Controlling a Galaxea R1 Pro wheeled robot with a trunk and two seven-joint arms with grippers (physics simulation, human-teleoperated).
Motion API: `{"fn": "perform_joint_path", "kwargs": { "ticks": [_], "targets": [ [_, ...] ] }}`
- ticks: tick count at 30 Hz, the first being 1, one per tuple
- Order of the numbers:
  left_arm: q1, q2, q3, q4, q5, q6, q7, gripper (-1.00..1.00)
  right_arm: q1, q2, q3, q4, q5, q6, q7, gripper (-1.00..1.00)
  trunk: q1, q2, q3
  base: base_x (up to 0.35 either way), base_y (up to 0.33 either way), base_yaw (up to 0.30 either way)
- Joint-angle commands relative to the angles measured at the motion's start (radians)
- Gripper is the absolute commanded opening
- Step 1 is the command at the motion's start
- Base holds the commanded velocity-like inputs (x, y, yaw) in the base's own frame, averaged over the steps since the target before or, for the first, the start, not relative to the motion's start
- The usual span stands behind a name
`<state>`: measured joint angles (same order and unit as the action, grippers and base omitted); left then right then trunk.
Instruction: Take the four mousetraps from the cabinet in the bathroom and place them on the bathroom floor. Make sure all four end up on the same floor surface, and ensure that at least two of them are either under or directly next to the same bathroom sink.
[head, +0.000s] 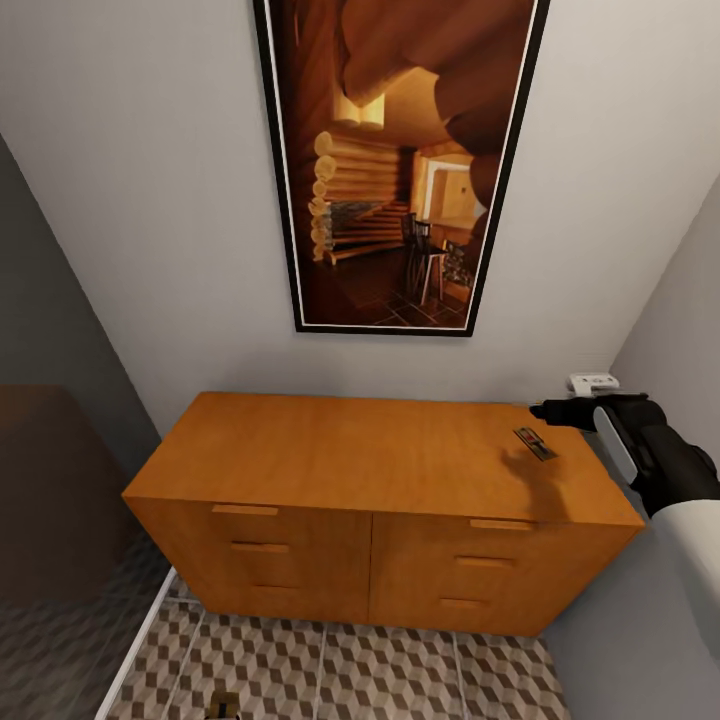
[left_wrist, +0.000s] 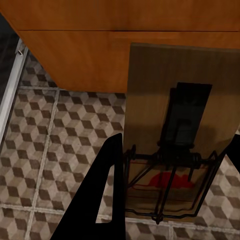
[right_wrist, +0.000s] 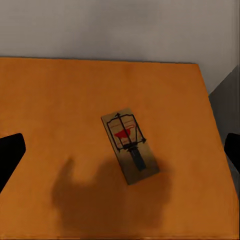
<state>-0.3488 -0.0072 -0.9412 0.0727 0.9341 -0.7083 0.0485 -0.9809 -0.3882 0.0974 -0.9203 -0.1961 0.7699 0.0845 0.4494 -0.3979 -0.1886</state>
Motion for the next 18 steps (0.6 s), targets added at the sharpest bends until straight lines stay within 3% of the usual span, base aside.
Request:
{"fn": "perform_joint_path", "kwargs": {
  "ticks": [1,11,18],
  "targets": [
    [-0.001,-0.001,-0.005,0.002,-0.005,-0.003,0.008,-1.00,0.000,-0.005,0.003,0.006,-0.004,0.003,0.005,1.00,0.001,-0.002,-0.002,0.000,0.000,0.000],
    [-0.001,-0.002,-0.005,0.002,-0.005,-0.003,0.008,-1.00,0.002,-0.057,0.002,0.113,0.002,-0.083,0.088,1.00,0.001,-0.002,-0.002,0.000,0.000,0.000],
    [-0.001,-0.002,-0.005,0.002,-0.005,-0.003,0.008,-1.00,0.002,-0.063,0.003,0.136,0.002,-0.108,0.105,1.00,0.001,-0.002,-0.002,0.000,0.000,0.000]
  ]
}}
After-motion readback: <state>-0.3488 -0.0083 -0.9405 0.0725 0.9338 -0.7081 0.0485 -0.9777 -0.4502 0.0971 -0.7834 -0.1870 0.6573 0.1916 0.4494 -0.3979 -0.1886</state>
